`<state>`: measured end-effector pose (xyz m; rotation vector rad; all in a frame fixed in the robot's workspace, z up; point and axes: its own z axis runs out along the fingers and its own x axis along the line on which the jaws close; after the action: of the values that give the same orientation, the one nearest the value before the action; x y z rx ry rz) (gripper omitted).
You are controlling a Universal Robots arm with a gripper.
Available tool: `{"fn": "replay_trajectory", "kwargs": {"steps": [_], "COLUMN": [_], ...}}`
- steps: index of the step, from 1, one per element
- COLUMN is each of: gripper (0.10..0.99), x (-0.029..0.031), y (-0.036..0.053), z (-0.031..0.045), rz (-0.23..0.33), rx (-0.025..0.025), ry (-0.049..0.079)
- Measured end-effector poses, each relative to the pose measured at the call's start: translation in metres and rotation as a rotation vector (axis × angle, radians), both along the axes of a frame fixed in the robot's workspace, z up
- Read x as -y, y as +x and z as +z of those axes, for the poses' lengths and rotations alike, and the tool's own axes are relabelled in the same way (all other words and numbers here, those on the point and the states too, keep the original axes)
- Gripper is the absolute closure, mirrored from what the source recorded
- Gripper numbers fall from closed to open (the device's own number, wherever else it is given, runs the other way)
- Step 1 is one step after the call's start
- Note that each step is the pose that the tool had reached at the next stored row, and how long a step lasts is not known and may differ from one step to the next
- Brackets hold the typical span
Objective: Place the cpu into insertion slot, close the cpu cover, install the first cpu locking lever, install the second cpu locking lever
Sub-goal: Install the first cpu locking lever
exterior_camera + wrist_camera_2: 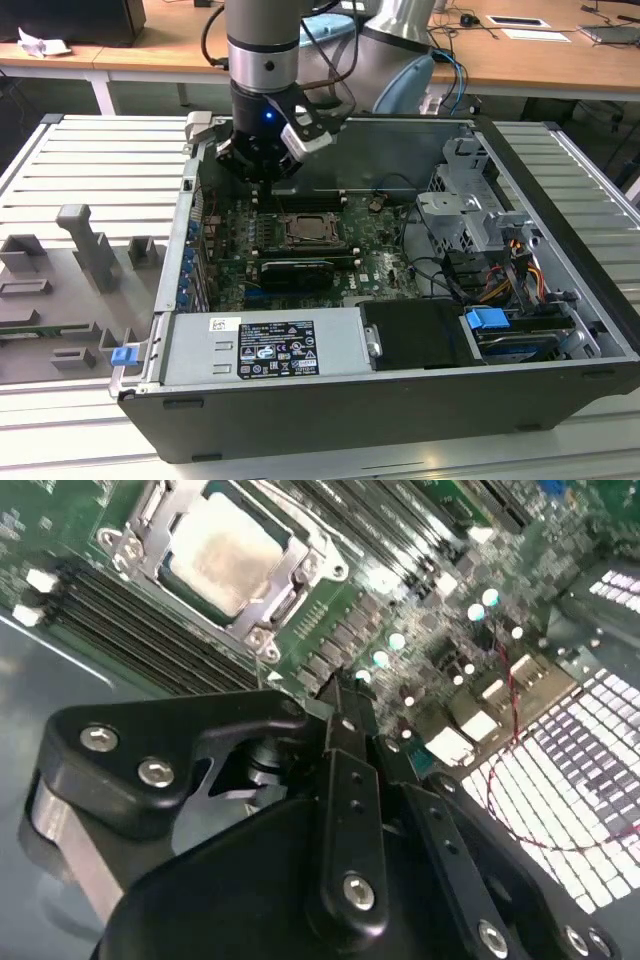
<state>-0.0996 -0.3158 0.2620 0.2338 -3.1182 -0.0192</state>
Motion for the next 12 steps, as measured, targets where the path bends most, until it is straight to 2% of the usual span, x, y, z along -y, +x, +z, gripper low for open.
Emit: {"fn": "replay_trajectory", "kwargs": {"steps": [2,4,6,9,12], "gripper": [0.980,0.980,0.980,0.980,0.980], "x": [-0.0046,-0.0124,-0.0166,-0.0199,-0.0202], "y": [-0.0040,-0.0040,-0.0040,-0.0038,-0.0031], "z": [0.0000,0.0001,0.0000,-0.0001,-0.0004], "rz": [-0.003,-0.003,-0.003,-0.009,-0.043], "rx": [0.0002,0.0003,0.0003,0.0003,0.0003], "ry": [0.000,0.000,0.000,0.000,0.000]}}
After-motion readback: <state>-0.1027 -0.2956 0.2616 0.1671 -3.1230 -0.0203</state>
